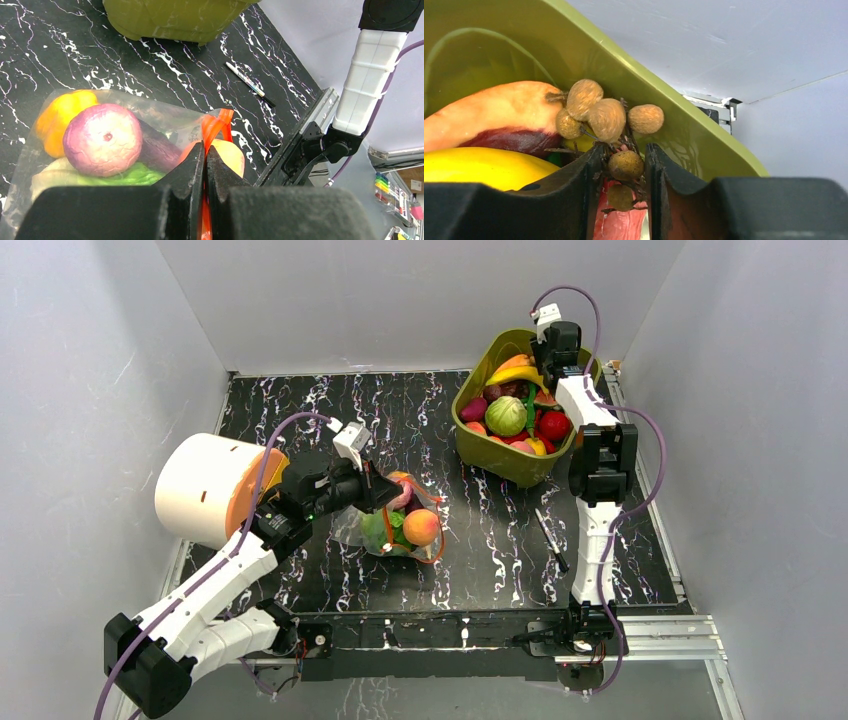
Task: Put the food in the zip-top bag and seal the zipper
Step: Pick up the fake fruit from the bin, then place the fake fruit in the zipper food storage bag.
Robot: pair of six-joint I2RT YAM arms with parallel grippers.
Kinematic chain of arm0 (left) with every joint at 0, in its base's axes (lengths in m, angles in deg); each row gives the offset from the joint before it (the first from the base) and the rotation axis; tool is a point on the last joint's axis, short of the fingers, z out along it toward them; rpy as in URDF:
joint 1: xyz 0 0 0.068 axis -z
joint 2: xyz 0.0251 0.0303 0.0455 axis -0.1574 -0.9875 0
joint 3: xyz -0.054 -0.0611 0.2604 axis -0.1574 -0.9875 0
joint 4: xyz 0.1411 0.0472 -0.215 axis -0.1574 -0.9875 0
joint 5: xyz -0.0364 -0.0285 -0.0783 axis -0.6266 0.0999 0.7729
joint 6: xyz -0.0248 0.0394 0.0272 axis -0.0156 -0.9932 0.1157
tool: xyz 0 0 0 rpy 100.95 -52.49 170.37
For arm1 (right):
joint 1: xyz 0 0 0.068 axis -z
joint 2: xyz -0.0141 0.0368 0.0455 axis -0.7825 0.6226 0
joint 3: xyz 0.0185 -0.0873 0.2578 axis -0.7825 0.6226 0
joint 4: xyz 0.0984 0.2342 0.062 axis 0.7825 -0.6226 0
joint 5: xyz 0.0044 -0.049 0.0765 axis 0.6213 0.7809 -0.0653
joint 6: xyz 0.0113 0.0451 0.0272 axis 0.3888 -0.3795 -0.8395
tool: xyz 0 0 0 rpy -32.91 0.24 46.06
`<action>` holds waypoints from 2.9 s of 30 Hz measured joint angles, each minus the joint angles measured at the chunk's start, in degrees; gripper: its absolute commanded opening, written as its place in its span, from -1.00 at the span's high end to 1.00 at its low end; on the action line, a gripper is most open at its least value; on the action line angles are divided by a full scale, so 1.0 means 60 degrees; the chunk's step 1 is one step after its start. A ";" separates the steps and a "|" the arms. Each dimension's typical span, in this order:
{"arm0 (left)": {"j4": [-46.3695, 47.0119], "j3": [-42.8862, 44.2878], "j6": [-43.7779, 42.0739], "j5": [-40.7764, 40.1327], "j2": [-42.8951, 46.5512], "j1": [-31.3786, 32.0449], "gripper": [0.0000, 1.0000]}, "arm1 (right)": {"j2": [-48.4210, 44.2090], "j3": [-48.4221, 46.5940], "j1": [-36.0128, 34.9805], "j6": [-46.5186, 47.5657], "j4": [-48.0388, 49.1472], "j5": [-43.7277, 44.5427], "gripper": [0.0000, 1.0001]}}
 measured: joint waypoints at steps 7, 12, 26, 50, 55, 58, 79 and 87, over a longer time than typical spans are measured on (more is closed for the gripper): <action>0.0047 0.0000 0.0120 0.0000 0.0000 0.0000 1.00 | 0.0029 0.0000 0.0000 0.0091 -0.0055 -0.0262 0.76; 0.0091 -0.0044 0.0219 0.0004 0.0004 0.0000 1.00 | 0.0015 0.0004 0.0000 0.0175 -0.0055 -0.0401 0.84; -0.0095 0.0168 -0.0106 -0.0076 -0.0280 0.0000 1.00 | -0.1745 0.1220 -0.0004 0.0106 -0.0040 -0.0699 0.88; -0.1282 0.1472 -0.0342 -0.0313 -0.0433 0.0000 1.00 | -0.8404 0.6386 -0.0007 -0.1504 0.0109 -0.3708 0.94; -0.1483 0.1621 -0.0390 -0.0280 -0.0433 0.0000 1.00 | -0.9908 0.7512 -0.0211 -0.1778 0.0499 -0.4816 0.93; -0.1504 0.1628 -0.0350 -0.0248 -0.0433 0.0000 1.00 | -1.0633 0.8054 -0.0608 -0.1861 0.0820 -0.5468 0.93; -0.1508 0.1632 0.0127 -0.0171 -0.0262 0.0000 1.00 | -1.2845 0.9245 -0.3428 -0.2688 0.2499 -0.9340 0.92; -0.1508 0.1632 0.0171 0.0036 -0.0262 0.0000 1.00 | -1.2947 1.0072 -0.4430 -0.3909 0.3821 -0.9712 0.92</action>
